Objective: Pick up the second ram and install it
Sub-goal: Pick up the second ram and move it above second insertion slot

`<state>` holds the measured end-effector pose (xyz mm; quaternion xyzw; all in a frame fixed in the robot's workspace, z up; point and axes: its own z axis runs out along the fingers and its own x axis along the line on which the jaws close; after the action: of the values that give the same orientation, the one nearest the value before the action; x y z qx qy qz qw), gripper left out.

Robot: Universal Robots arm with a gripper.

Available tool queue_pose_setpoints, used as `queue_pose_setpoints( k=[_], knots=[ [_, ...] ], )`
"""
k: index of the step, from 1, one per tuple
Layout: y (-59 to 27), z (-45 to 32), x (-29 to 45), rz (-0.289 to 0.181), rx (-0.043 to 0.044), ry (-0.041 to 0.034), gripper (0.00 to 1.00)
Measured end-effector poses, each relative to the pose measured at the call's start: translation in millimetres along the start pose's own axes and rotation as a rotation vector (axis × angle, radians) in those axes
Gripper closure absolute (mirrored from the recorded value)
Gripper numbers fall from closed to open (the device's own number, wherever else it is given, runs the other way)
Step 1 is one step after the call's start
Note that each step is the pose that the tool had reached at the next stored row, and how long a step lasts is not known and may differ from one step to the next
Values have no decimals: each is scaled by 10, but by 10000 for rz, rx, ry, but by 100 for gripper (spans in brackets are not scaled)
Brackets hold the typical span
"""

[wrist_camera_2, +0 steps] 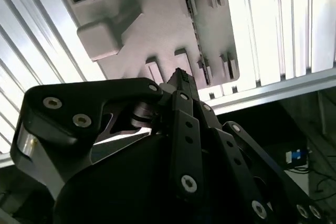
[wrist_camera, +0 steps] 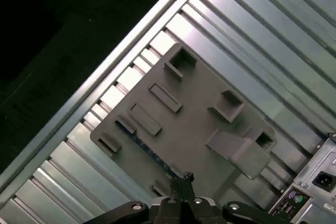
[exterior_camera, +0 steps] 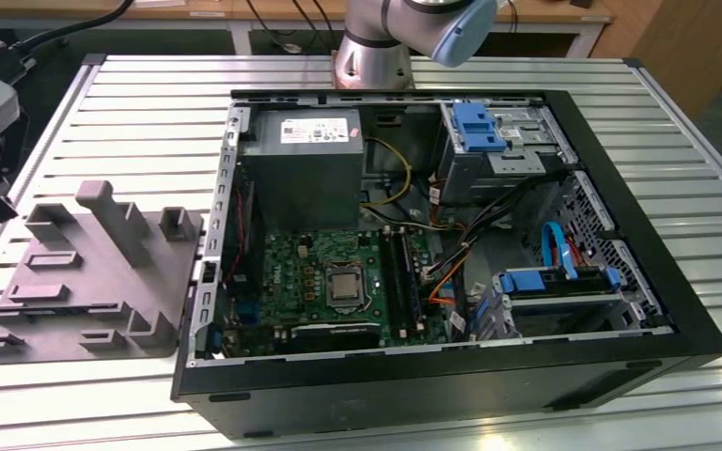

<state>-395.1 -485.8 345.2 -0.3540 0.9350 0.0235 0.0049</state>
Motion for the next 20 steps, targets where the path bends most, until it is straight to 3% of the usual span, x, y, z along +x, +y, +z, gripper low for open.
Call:
queue_pose_setpoints(
  k=[20],
  knots=[
    [-5,127,3,-3621,-94,146,90]
  ],
)
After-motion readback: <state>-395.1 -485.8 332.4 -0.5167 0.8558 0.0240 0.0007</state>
